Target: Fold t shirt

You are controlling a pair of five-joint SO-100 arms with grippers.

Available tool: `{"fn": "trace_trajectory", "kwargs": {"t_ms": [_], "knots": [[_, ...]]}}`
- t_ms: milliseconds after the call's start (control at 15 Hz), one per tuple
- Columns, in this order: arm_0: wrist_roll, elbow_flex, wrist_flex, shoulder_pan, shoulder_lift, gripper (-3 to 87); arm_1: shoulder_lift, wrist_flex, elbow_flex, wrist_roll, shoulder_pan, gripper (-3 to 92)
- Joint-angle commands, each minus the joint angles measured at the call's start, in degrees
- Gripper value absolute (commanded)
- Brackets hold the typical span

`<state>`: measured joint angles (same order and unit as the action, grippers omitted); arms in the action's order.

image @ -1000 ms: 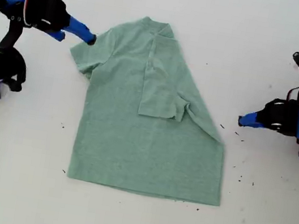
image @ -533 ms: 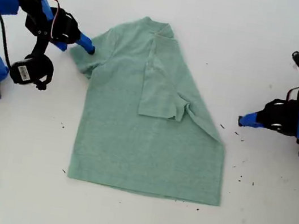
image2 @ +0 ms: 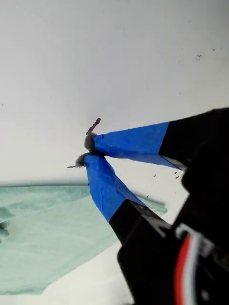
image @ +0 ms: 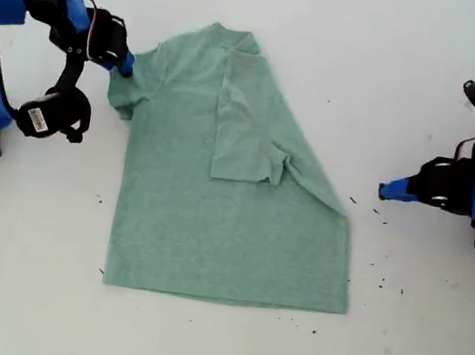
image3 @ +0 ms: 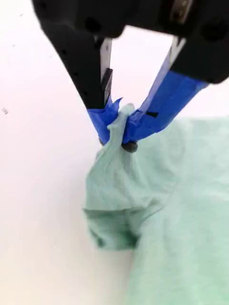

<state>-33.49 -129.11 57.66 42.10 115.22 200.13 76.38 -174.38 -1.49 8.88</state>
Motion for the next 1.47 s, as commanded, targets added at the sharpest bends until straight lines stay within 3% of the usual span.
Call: {"fn": "trace_trajectory", "kwargs": {"t_ms": [0,533,733,800,867,933,1000,1133,1267,1400], "knots": [[-3.34,9.40,1.85,-0.44,1.93,-0.2,0.62,-0.53,-3.96,-0.62,0.62,2.5],[-6.06,61.26,9.84,-20.39,-33.93,-0.2,0.62,-0.53,-3.96,0.62,0.44,2.6],[-6.86,68.73,9.40,-25.66,-44.38,-0.2,0.62,-0.53,-3.96,0.70,0.35,2.6],[-6.50,68.73,9.14,-25.58,-46.76,-0.2,0.62,-0.53,-3.96,0.70,0.44,2.6],[-6.68,69.26,8.96,-24.96,-49.22,5.8,0.62,-0.53,-3.96,0.62,0.53,2.6],[-6.86,71.72,9.58,-24.17,-51.50,23.9,0.62,-0.53,-3.96,0.62,0.62,2.6],[-6.50,73.04,10.37,-23.64,-50.45,27.1,0.62,-0.53,-3.96,0.53,0.62,2.6],[-6.77,73.39,11.25,-21.53,-40.17,27.2,0.62,-0.53,-3.96,0.62,0.26,2.6],[-6.50,70.22,16.08,-16.35,-29.27,26.1,0.62,-0.53,-3.96,0.62,0.26,2.6],[-6.94,51.94,14.77,-13.27,-17.49,22.2,0.62,-0.53,-3.96,0.00,0.53,2.6]]}}
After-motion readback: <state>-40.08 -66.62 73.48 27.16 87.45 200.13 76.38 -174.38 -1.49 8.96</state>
